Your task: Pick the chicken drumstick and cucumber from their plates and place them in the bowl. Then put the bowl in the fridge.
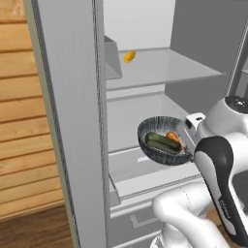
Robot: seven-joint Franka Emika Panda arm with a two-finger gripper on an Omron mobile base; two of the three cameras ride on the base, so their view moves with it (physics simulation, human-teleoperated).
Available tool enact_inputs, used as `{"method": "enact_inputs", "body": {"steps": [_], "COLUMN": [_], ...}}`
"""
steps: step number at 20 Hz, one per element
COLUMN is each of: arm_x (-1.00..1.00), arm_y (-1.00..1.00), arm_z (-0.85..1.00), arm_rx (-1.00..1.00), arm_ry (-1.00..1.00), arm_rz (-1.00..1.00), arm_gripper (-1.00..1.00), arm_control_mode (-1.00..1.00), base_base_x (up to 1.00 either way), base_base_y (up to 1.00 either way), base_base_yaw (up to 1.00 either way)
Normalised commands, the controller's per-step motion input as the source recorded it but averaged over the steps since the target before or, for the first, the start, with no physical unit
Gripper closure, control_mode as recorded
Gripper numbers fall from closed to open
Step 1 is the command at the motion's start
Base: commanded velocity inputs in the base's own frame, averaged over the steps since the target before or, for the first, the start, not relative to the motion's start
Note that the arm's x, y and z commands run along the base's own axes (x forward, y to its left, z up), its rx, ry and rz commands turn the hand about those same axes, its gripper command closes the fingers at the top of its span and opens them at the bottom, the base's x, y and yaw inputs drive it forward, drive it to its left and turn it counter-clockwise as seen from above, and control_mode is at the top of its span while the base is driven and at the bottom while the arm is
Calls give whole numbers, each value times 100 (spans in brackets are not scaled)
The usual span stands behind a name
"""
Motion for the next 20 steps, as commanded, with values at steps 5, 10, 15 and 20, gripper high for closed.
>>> {"method": "enact_inputs", "body": {"steps": [5,10,15,20], "arm_x": [90,96,50,72], "arm_y": [2,0,1,18], "arm_z": [-17,-10,-13,-11], "arm_rx": [1,0,0,-1], "arm_ry": [-21,-5,-2,0], "arm_rz": [7,4,11,6], "arm_gripper": [100,100,100,100], "arm_control_mode": [-100,-100,-100,-100], "base_base_x": [0,0,0,0], "base_base_y": [0,0,0,0], "base_base_yaw": [0,0,0,0]}}
